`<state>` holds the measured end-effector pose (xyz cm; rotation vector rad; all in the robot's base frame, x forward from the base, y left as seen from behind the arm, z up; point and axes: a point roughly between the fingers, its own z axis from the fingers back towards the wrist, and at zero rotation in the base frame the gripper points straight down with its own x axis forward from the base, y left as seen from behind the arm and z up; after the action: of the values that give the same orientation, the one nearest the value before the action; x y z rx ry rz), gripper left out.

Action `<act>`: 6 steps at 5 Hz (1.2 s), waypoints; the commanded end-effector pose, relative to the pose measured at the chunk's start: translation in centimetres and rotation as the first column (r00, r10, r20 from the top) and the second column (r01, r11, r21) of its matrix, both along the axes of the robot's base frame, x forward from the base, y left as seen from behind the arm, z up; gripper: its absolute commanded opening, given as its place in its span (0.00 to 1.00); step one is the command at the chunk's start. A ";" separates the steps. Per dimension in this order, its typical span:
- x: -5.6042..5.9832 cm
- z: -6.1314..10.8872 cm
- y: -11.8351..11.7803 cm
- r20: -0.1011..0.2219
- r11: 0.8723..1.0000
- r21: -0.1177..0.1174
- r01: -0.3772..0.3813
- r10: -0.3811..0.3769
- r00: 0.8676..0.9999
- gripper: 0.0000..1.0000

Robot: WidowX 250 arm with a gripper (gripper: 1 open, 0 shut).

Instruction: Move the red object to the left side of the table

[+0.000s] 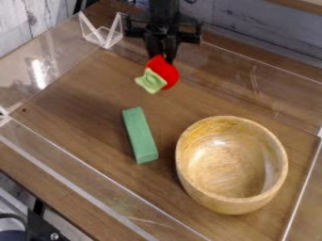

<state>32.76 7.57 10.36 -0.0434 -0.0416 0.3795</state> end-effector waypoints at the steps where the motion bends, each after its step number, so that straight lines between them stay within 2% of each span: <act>1: 1.4 2.0 1.7 0.050 1.000 0.009 -0.011 0.011 0.999 0.00; 2: 2.1 2.1 1.9 0.047 1.000 0.005 0.012 -0.012 0.999 0.00; 4: 3.7 3.3 2.6 0.044 0.999 0.001 -0.032 0.032 0.999 0.00; 5: 3.5 2.1 3.6 0.036 0.992 0.005 -0.130 0.130 0.991 0.00; 6: 3.5 0.7 4.2 0.026 0.975 0.009 -0.222 0.222 0.975 0.00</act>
<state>36.05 11.24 9.30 -0.0365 -0.0197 0.5900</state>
